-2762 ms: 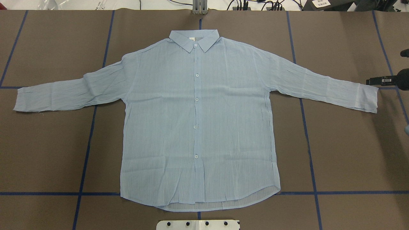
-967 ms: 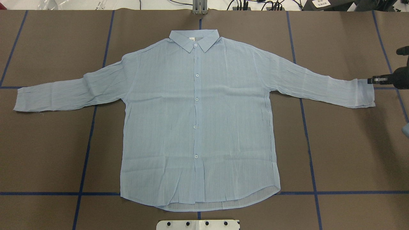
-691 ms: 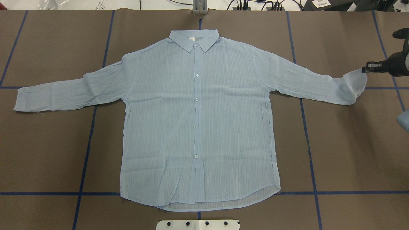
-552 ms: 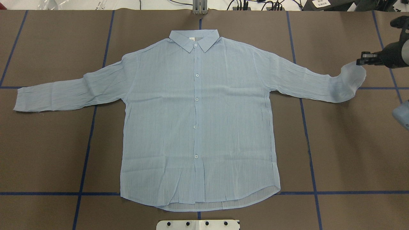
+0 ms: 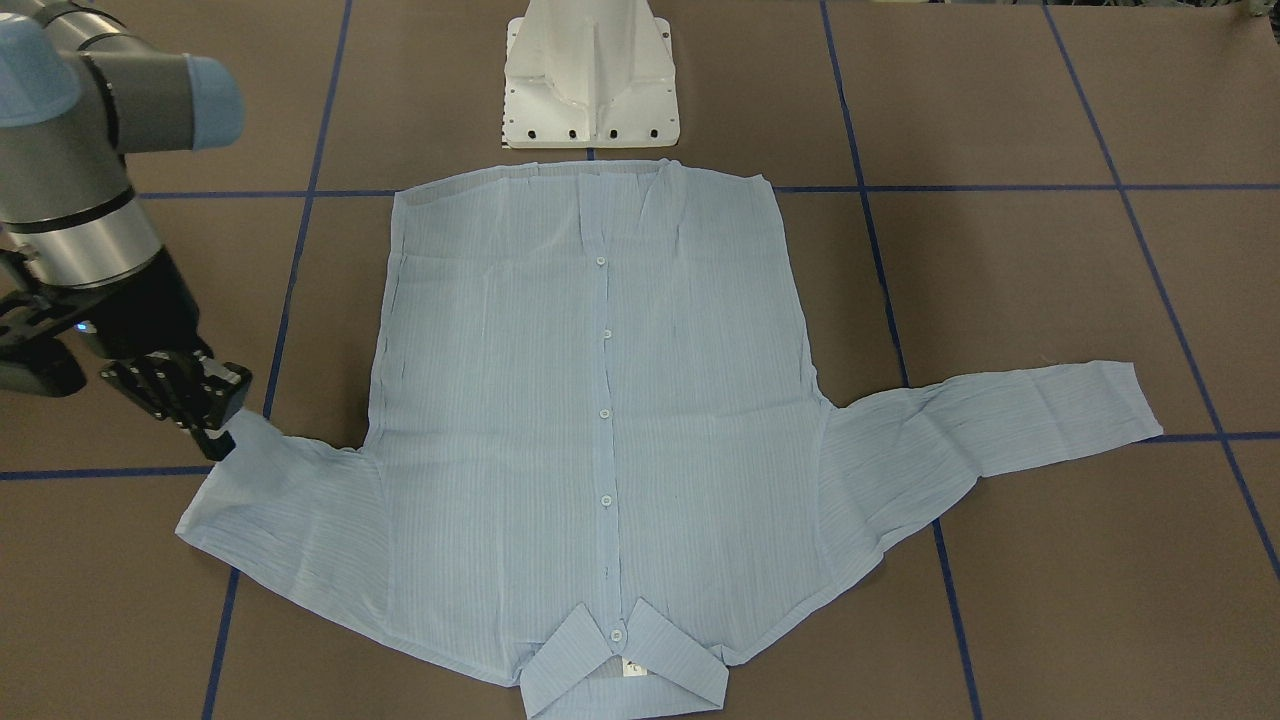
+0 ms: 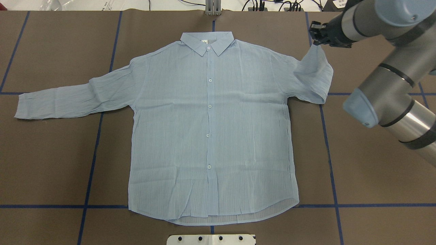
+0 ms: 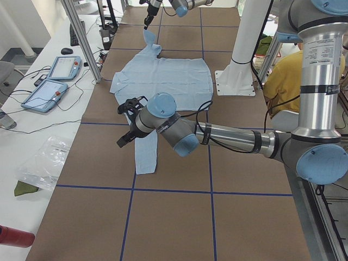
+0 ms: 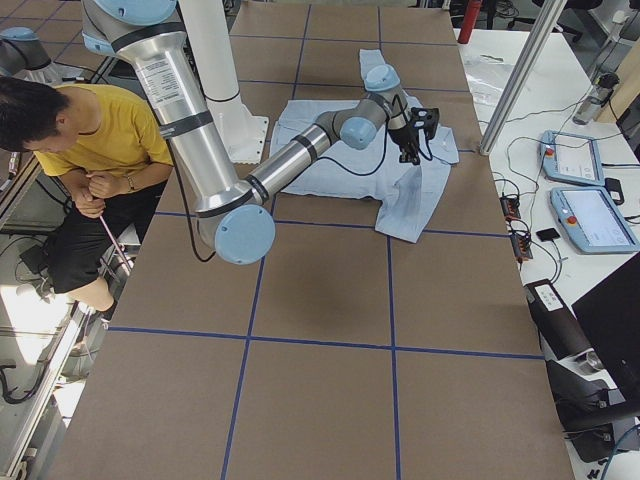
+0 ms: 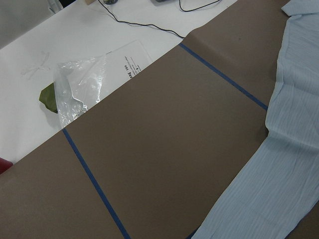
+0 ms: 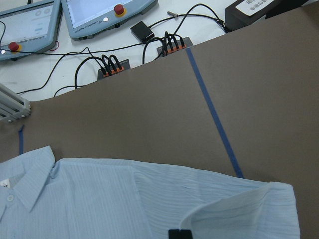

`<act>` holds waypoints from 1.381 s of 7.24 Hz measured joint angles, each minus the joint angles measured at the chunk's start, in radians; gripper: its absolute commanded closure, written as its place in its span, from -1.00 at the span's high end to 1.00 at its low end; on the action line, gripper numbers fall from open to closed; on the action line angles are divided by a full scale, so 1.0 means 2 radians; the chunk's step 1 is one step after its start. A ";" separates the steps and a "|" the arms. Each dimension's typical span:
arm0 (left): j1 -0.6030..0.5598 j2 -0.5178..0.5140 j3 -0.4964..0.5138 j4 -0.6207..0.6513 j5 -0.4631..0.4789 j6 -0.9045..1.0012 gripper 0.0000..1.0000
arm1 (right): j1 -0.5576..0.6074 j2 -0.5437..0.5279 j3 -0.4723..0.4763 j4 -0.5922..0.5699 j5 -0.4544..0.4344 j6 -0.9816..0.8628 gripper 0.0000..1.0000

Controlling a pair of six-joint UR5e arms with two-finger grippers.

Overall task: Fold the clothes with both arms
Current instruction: 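Carry the sleeve with the right gripper across the shirt toward the collar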

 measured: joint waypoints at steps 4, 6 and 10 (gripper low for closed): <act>0.000 0.001 0.004 0.000 0.000 0.001 1.00 | -0.090 0.180 -0.066 -0.097 -0.124 0.101 -1.00; 0.000 0.002 0.005 0.000 0.000 0.001 1.00 | -0.130 0.234 -0.114 -0.096 -0.171 0.104 -1.00; 0.000 0.002 0.005 0.000 0.000 0.001 1.00 | -0.175 0.343 -0.279 -0.081 -0.197 0.099 1.00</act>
